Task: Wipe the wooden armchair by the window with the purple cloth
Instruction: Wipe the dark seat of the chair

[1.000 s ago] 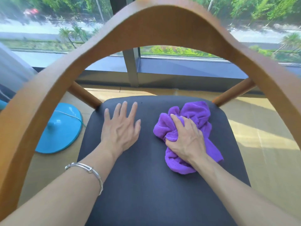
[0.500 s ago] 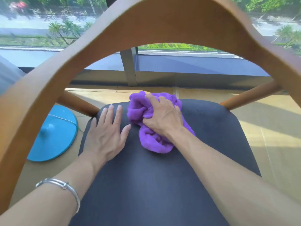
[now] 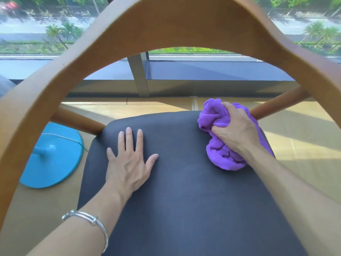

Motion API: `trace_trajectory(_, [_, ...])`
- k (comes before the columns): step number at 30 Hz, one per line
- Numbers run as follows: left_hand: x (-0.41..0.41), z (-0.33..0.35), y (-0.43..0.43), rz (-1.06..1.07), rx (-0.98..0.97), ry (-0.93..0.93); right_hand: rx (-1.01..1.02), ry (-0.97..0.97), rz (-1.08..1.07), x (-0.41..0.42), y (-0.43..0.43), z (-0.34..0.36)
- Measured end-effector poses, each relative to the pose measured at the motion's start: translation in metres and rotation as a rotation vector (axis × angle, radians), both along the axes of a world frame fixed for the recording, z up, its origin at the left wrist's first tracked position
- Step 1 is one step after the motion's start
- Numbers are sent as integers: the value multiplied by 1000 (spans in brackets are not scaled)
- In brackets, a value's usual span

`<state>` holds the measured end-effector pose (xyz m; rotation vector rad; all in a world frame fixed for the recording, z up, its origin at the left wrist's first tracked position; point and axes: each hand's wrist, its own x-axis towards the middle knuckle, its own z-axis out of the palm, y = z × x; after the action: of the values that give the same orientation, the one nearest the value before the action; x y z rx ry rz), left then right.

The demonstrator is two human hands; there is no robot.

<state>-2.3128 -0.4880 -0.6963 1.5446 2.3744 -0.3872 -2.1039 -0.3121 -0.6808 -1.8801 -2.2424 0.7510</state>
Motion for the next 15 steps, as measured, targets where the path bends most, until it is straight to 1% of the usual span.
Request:
trace_trajectory(4, [-6,0,-8,-41,9,-46,-19,3,284,-79,-37,3])
trace_trajectory(7, [-12,-3,-12,-116,-13,-30,-16,-27,489,-131,-79,6])
trace_trajectory(9, [-12,-2,-12,-110,-8,-39,6,-47,524,-135,-81,6])
trace_trajectory(12, [-10,2,-7,-37,11,-31,8,-50,523,-113,-58,2])
trace_trajectory(15, [-9,3,3,-63,21,-8,42,-65,403,-76,-25,0])
